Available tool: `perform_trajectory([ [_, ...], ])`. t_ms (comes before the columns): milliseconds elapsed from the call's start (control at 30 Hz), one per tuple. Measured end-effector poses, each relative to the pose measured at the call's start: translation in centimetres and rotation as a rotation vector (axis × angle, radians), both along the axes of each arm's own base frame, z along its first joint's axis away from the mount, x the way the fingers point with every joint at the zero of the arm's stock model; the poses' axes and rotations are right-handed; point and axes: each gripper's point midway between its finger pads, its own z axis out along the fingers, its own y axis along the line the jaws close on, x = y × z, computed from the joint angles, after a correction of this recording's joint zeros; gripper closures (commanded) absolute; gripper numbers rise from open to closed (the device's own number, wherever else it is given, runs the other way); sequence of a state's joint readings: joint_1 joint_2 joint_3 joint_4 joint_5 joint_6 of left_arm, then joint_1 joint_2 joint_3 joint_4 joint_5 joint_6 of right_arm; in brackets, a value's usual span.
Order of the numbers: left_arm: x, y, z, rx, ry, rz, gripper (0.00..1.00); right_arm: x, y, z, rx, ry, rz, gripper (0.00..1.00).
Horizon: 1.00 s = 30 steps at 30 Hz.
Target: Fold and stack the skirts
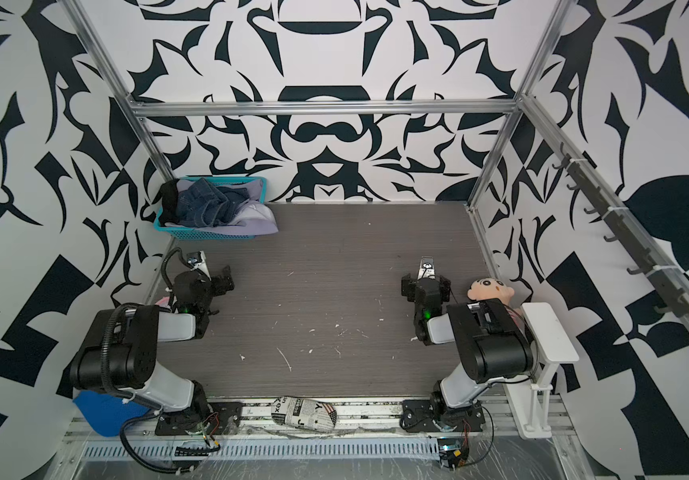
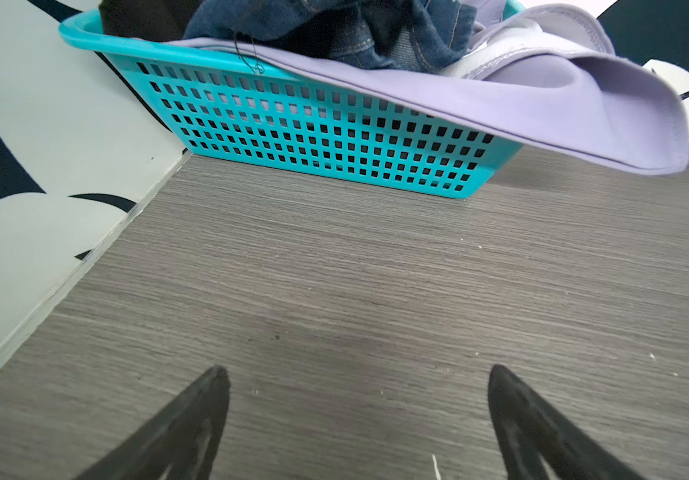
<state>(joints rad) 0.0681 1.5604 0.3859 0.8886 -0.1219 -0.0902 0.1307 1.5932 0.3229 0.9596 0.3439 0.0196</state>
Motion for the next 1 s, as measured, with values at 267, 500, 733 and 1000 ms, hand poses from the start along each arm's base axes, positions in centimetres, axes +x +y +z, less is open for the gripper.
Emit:
perform_trajectory([
  [267, 0.01, 0.0, 0.01, 0.0, 0.0, 0.0, 0.01, -0.03, 0.03, -0.08, 0.0, 0.004, 0.002, 0.0],
  [500, 0.01, -0.01, 0.01, 0.0, 0.0, 0.0, 0.01, -0.05, 0.06, -0.15, 0.001, 0.007, 0.003, 0.0],
  [733, 0.0, -0.01, 0.0, 0.0, 0.0, 0.0, 0.0, -0.05, 0.06, -0.14, 0.0, 0.006, 0.004, 0.0],
  [1000, -0.47, -0.87, 0.98, 0.007, 0.004, -0.027, 0.01, -0.29, 0.78, -0.06, 0.013, 0.041, 0.067, 0.01],
])
